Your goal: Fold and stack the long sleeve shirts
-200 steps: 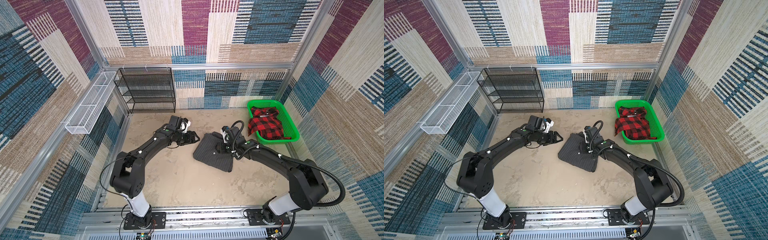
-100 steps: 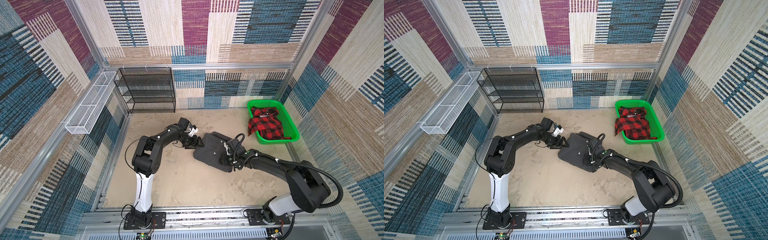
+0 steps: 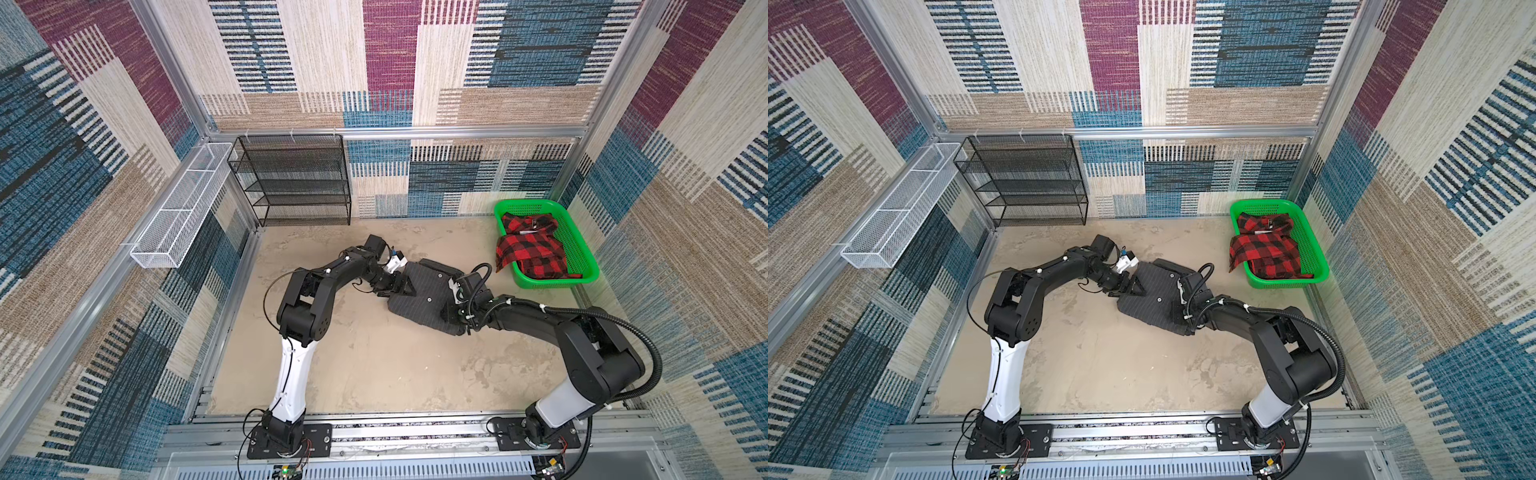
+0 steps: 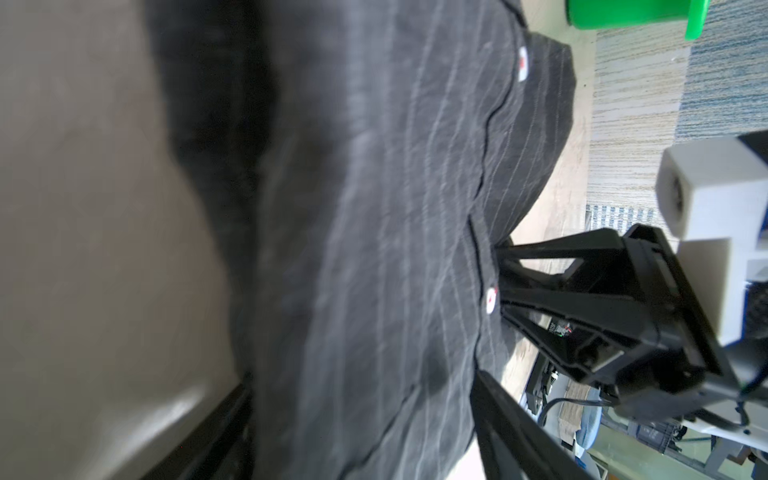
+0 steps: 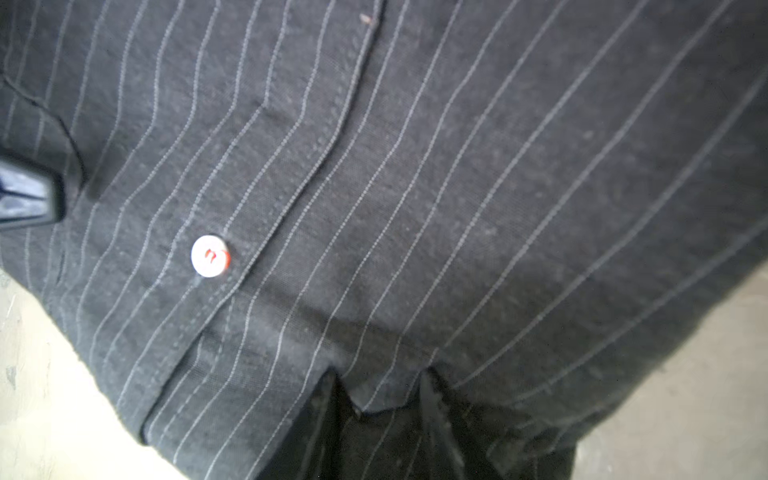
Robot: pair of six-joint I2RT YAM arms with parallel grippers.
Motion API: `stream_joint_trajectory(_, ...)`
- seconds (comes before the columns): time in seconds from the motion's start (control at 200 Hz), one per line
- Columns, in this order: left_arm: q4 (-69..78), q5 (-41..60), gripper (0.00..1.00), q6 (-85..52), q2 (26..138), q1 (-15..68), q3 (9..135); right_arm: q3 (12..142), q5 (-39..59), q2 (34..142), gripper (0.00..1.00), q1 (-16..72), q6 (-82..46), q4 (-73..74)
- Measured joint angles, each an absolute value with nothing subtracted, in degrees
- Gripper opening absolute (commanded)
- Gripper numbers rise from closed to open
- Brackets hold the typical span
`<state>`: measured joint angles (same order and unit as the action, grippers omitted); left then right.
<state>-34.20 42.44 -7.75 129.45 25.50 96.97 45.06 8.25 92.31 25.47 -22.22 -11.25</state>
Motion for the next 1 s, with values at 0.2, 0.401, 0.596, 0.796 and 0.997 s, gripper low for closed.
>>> stream_joint_trajectory(0.2, -32.3, 44.2, 0.61, -9.1, 131.5, 26.1, 98.8, 45.1, 8.5, 92.6, 0.34, 25.4, -21.6, -10.6)
stream_joint_trajectory(0.401, -28.5, 42.9, 0.25, -13.6, 131.2, 25.9, 96.1, 45.2, 8.6, 92.6, 0.33, 25.4, -21.1, -10.5)
stream_joint_trajectory(0.596, -26.4, 42.3, 0.00, -17.4, 131.1, 25.9, 95.8, 45.7, 9.2, 91.0, 0.35, 25.4, -20.7, -12.8)
stream_joint_trajectory(0.796, -26.2, 39.8, 0.00, -19.4, 126.8, 24.8, 92.7, 48.1, 10.9, 84.7, 0.58, 25.5, -20.7, -17.7)
stream_joint_trajectory(0.997, -31.6, 34.0, 0.00, -18.6, 117.2, 21.8, 88.3, 50.5, 11.0, 77.5, 0.64, 25.5, -20.7, -20.8)
